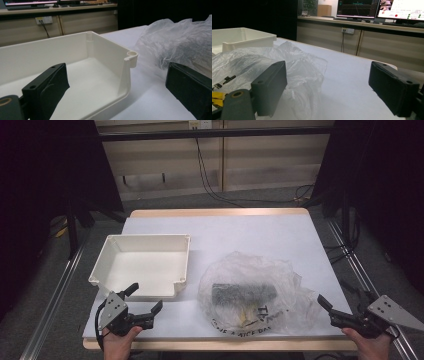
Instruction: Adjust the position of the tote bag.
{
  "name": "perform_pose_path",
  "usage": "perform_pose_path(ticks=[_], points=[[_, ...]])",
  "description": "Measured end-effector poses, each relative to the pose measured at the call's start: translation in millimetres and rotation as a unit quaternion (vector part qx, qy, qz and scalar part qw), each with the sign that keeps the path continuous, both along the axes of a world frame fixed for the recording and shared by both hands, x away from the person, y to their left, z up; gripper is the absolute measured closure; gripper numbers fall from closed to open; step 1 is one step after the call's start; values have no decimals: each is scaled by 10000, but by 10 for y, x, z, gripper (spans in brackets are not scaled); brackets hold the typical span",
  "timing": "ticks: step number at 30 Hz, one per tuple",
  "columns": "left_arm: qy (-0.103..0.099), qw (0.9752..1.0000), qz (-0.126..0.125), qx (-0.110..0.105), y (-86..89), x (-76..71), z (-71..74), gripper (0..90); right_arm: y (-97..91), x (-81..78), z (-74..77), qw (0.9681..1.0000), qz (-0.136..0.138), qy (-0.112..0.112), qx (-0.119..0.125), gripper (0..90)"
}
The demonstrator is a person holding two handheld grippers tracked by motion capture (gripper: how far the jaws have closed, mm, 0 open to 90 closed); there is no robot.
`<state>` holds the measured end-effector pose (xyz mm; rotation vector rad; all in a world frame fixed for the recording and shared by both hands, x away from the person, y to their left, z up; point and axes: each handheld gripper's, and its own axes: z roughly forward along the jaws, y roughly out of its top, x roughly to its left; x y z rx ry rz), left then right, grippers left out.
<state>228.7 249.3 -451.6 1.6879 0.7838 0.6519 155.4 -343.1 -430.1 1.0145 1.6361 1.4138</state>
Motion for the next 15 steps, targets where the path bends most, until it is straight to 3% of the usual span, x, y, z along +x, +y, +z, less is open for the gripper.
perform_pose_path(ticks=[1, 3, 9, 10, 15], points=[[58, 9999, -54, -96, -17, -1, -8, 43, -5, 3, 0, 10000, -3, 13, 7, 151], [48, 9999, -60, 127, -25, -5, 1, 43, -7, 2, 0, 10000, 9, 65, 72, 173], [126, 9999, -38, 80, -45, 14, -1, 43, -32, 12, 19, 9995, 172, 194, 167, 292], [116, 9997, -8, 209, -31, 21, 5, 43, -26, 13, 26, 9994, 185, 222, 203, 305], [151, 9996, -33, 225, -48, 22, 1, 43, -19, 44, 40, 9989, 346, 262, 176, 393]])
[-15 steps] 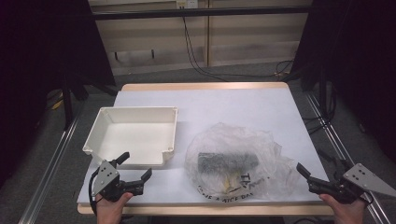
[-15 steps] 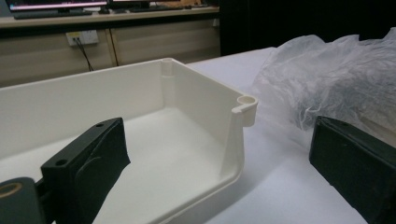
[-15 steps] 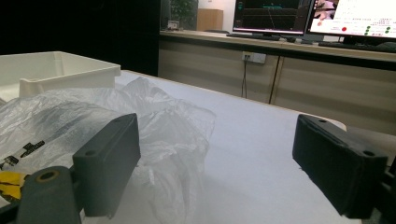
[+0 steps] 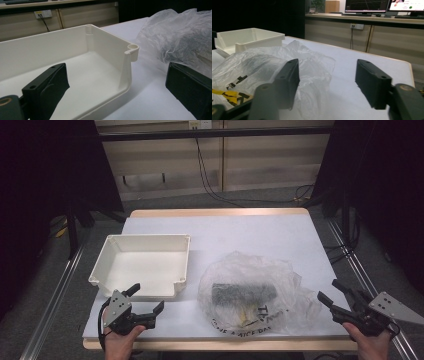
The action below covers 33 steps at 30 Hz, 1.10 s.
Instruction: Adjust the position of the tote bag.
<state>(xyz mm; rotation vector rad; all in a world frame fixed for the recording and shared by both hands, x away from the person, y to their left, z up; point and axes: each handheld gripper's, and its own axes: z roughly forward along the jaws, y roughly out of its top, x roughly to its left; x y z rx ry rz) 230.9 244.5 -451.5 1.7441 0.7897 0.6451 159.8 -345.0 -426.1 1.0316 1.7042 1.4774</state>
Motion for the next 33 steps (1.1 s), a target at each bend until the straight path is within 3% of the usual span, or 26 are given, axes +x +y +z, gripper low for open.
perform_pose_path(ticks=[7, 13, 18, 20, 21, 29, 33], points=[[27, 10000, -47, -41, 0, -3, -5, 54, 64, 73, 80, 9992, 318, 236, 23, 466], [-14, 9999, -120, 32, -18, -14, 6, 58, 74, 239, 165, 9968, 544, 563, -161, 498], [-18, 9998, -174, 58, -32, 1, 3, 58, 55, 391, 234, 9948, 721, 703, -138, 510], [7, 9998, -179, 43, -41, 9, -1, 58, 65, 495, 250, 9929, 800, 846, -233, 510], [13, 9998, -192, 43, -46, 12, -1, 58, 93, 600, 237, 9905, 902, 986, -328, 506], [32, 9997, -224, 83, -52, 0, 1, 59, 156, 836, 246, 9837, 1194, 1274, -434, 439], [47, 9997, -238, 23, -61, -5, -3, 59, 207, 915, 246, 9780, 1413, 1468, -441, 403]])
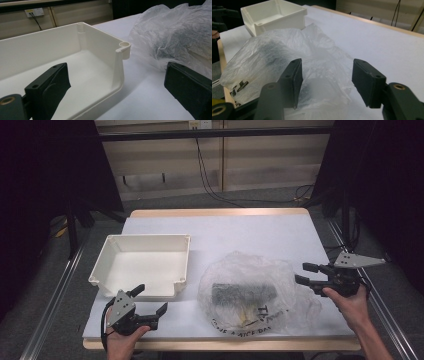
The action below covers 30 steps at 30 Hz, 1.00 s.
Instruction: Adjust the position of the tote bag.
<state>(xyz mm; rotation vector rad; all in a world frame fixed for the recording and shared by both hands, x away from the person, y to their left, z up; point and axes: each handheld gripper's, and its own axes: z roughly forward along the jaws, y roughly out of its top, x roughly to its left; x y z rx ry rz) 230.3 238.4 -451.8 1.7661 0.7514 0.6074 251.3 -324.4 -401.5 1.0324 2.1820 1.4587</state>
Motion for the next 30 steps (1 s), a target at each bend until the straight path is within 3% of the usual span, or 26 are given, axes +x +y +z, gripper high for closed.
perform_pose_path(ticks=[7, 10, 11, 14, 16, 18, 19, 20, 21, 25, 30], points=[[-12, 10000, -7, 94, 20, -23, 5, 60, 89, 88, -95, 9995, 138, 249, -152, 318], [5, 10000, 4, 86, 26, -15, 0, 59, 117, 94, -150, 9988, 210, 371, -236, 328], [3, 10000, 28, 4, 21, -17, -1, 59, 121, 100, -169, 9986, 230, 412, -241, 351], [-14, 9999, -1, 104, 42, -21, 8, 59, 109, 105, -195, 9983, 301, 473, -177, 468], [-5, 10000, -20, 18, 40, -25, 6, 59, 98, 105, -205, 9980, 378, 510, -62, 540], [-19, 10000, -30, 54, 45, -31, 13, 59, 112, 105, -228, 9973, 472, 561, -32, 666], [-7, 10000, 5, 52, 40, -38, 13, 59, 112, 105, -228, 9973, 472, 561, -32, 666], [-13, 10000, -1, 68, 41, -39, 15, 59, 120, 104, -236, 9969, 534, 571, -17, 737], [-13, 10000, -25, 89, 43, -35, 16, 59, 120, 104, -236, 9969, 534, 571, -17, 737], [30, 9999, -81, 118, 22, -27, 7, 59, 119, 96, -229, 9968, 571, 556, 75, 891], [41, 9999, -84, 70, 16, -33, 2, 60, 117, 95, -219, 9972, 531, 522, 109, 900]])
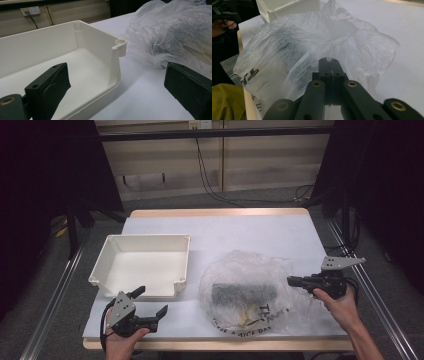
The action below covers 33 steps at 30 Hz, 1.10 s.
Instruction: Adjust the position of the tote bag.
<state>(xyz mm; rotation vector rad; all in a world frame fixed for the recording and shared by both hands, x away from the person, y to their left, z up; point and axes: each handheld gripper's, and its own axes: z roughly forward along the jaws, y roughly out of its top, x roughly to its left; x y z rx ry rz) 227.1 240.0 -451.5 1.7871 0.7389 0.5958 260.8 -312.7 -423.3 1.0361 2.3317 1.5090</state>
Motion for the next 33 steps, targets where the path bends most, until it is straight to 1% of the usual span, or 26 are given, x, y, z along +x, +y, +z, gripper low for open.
perform_pose_path(ticks=[2, 3, 5, 7, 9, 10, 11, 12, 14, 17, 19, 22, 23, 24, 25, 26, 27, 28, 30, 32, 33], points=[[-28, 10000, 2, 60, 15, -5, 8, 60, 4, -5, 13, 10000, 11, -11, 24, 900], [-11, 10000, -1, 2, 14, -9, 6, 61, 7, -11, 21, 10000, -11, -27, 44, 900], [4, 10000, -13, -44, 6, -14, 8, 68, 13, -21, 38, 10000, 13, -68, 34, 900], [-18, 10000, -56, 1, 5, -16, 16, 75, 10, -32, 64, 9999, 22, -107, 64, 900], [-2, 10000, -88, -42, -3, -17, 12, 77, 11, -46, 98, 9998, 9, -156, 113, 900], [-7, 10000, -91, 12, -1, -17, 13, 78, 11, -49, 112, 9997, 18, -192, 121, 900], [-9, 10000, -93, 4, -4, -20, 14, 85, 16, -55, 127, 9997, 9, -216, 110, 900], [7, 9999, -97, -57, -9, -24, 13, 88, 16, -57, 138, 9997, 22, -211, 133, 900], [-4, 9999, -105, -88, -10, -27, 13, 92, 10, -57, 154, 9994, 32, -237, 240, 900], [-24, 9999, -133, 8, -14, -22, 13, 111, 5, -66, 188, 9993, 24, -275, 258, 900], [-2, 9999, -141, 24, -27, -21, 9, 134, 8, -76, 227, 9991, 11, -324, 272, 900], [-10, 9999, -148, 21, -33, -16, 11, 138, 17, -81, 281, 9988, 49, -364, 332, 900], [-17, 9998, -173, -1, -34, -15, 14, 144, 22, -78, 291, 9986, 65, -397, 340, 900], [-18, 9999, -155, -39, -41, -16, 15, 148, 26, -77, 300, 9985, 79, -394, 369, 900], [-16, 9999, -145, -28, -42, -16, 18, 148, 32, -75, 310, 9984, 84, -396, 398, 900], [-8, 9999, -127, -77, -52, -20, 21, 152, 41, -73, 320, 9982, 97, -398, 430, 900], [-51, 9998, -175, -63, -51, -15, 31, 160, 46, -71, 334, 9981, 91, -442, 421, 900], [-84, 9998, -156, -94, -64, -20, 45, 169, 56, -71, 348, 9980, 103, -452, 420, 900], [-90, 9996, -228, -112, -101, -10, 66, 188, 72, -68, 377, 9978, 119, -490, 436, 900], [-94, 9996, -272, -45, -141, -6, 75, 192, 89, -67, 407, 9976, 124, -516, 443, 900], [-103, 9994, -341, -41, -164, 4, 73, 212, 98, -68, 422, 9974, 130, -542, 450, 900]])
